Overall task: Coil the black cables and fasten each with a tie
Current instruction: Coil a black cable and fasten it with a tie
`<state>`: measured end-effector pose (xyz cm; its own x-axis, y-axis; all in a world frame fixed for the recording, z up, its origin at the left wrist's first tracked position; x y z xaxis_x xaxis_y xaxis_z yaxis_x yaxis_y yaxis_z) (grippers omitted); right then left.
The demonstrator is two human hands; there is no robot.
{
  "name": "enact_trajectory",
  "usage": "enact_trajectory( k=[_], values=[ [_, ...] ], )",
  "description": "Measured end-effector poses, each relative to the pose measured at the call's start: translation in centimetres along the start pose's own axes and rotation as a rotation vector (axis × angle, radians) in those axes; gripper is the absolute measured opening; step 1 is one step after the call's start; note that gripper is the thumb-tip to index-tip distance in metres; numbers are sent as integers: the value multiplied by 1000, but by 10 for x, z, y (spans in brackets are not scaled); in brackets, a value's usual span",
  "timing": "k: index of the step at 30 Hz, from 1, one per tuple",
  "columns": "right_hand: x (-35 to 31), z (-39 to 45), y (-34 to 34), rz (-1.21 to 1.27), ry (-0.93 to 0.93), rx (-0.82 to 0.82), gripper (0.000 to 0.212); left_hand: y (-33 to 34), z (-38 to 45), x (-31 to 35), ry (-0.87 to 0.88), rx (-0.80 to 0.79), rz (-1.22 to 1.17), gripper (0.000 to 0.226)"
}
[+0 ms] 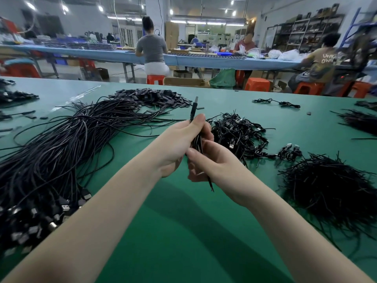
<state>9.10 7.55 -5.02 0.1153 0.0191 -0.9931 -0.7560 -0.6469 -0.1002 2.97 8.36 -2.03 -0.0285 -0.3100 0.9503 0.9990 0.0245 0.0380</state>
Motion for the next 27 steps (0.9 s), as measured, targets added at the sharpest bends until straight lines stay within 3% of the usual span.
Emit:
enact_trajectory(
  k=[10,13,16,17,19,21,23,25,27],
  values=[
    [-16,-3,-4,-478,-177,260,22,0,2,-6,-22,-17,-25,36],
    [-7,1,-13,-629,-141,357,19,0,2,-13,-54,-21,27,36],
    [20,11,-39,-659,40,450,26,-5,-1,-23,-120,-49,279,32],
    [32,14,-47,-619,131,440,29,-14,1,-19,-71,-12,380,29],
    [58,17,-59,-482,311,361,29,-32,7,12,214,55,792,30],
    [78,16,-58,-323,430,218,26,-14,8,23,501,-124,1299,58],
    [83,14,-48,-274,456,72,26,11,5,-6,568,-429,1546,71],
    [79,10,-40,-385,451,-38,27,26,-2,-32,593,-560,1604,59],
    [70,5,-36,-544,443,-110,28,31,-9,-35,681,-555,1616,43]
  ],
)
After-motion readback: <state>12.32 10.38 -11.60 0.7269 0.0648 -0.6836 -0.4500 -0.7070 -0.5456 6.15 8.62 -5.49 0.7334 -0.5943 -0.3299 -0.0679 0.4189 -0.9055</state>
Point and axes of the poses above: each hand's wrist, its own z-axis towards the middle knuckle, its own y-axis out of the palm, x = y × z, the point moved 10 cm from there along z, towards the middle knuckle, and after that the axes turned 13 degrees about y, right-handed, at the moved point
